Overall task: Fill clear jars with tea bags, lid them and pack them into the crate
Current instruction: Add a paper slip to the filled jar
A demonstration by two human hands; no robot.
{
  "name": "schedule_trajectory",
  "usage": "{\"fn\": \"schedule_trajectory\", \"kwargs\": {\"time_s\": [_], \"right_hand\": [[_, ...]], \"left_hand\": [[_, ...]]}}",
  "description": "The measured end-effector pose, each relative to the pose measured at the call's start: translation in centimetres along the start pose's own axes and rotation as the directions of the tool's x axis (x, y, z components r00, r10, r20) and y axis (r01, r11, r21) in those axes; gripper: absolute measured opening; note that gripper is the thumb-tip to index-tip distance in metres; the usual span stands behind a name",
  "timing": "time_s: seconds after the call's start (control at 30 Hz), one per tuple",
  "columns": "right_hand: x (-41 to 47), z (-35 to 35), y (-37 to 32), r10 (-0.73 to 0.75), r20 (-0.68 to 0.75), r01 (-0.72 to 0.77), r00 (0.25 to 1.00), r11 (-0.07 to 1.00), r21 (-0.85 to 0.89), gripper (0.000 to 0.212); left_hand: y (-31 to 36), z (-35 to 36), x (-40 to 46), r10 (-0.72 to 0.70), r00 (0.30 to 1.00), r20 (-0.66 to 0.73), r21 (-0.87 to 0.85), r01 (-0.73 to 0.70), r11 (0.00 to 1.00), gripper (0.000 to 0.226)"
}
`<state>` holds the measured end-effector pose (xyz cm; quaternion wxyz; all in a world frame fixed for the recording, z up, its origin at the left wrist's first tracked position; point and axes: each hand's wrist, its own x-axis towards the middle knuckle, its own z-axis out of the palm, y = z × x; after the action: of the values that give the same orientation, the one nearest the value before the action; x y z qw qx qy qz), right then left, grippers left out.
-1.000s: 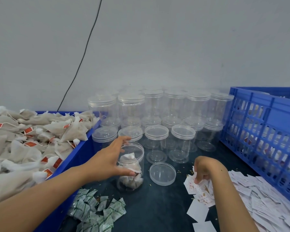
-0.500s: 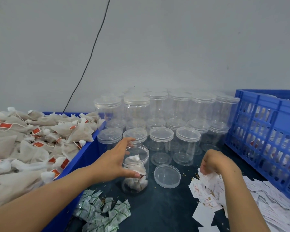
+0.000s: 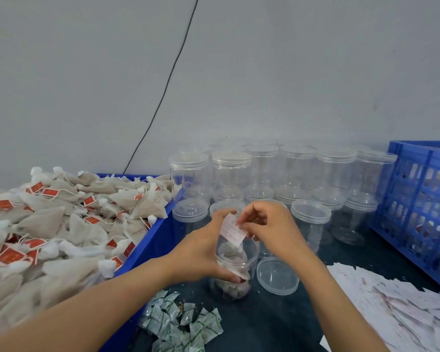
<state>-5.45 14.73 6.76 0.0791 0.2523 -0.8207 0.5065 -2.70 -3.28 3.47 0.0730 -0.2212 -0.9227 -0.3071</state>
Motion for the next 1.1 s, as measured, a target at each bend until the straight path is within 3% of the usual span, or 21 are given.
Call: {"fn": "schedule_trajectory", "kwargs": {"time_s": [0.2, 0.33, 0.47, 0.6, 0.83, 1.1], "right_hand": [[-0.1, 0.7, 0.3, -0.078, 0.146, 0.135, 0.986, 0.889, -0.438, 0.021], [-0.3, 1.1, 0.2, -0.102, 0.228, 0.214, 0.968, 0.812, -0.544, 0.026], [-0.3, 1.3, 0.3, -0.145, 0.269, 0.296, 0.952, 0.661, -0.690, 0.025], [-0.3, 1.6, -0.4, -0.078, 0.310, 0.297, 0.948, 0.571, -0.765, 0.027], [-0.6, 1.5, -1.8, 0.023, 0.366, 0.303, 0.930, 0.518, -0.800, 0.029], [-0.6, 1.8, -2.3, 0.065, 0.364, 0.276, 0.929, 0.534, -0.799, 0.023]], "left_hand": [[0.4, 0.1, 0.1, 0.048, 0.999, 0.002, 0.006, -0.048, 0.999, 0.115], [0.4, 0.2, 0.1, 0.075, 0.997, 0.010, 0.031, -0.075, 0.997, 0.116], [0.4, 0.3, 0.1, 0.098, 0.995, 0.007, 0.058, -0.099, 0.993, 0.115], [0.3, 0.3, 0.1, 0.093, 0.996, 0.004, 0.073, -0.093, 0.993, 0.114], [0.4, 0.2, 0.1, 0.110, 0.994, 0.004, 0.089, -0.109, 0.990, 0.113], [0.5, 0.3, 0.1, 0.111, 0.994, 0.001, 0.122, -0.110, 0.986, 0.114]]}}
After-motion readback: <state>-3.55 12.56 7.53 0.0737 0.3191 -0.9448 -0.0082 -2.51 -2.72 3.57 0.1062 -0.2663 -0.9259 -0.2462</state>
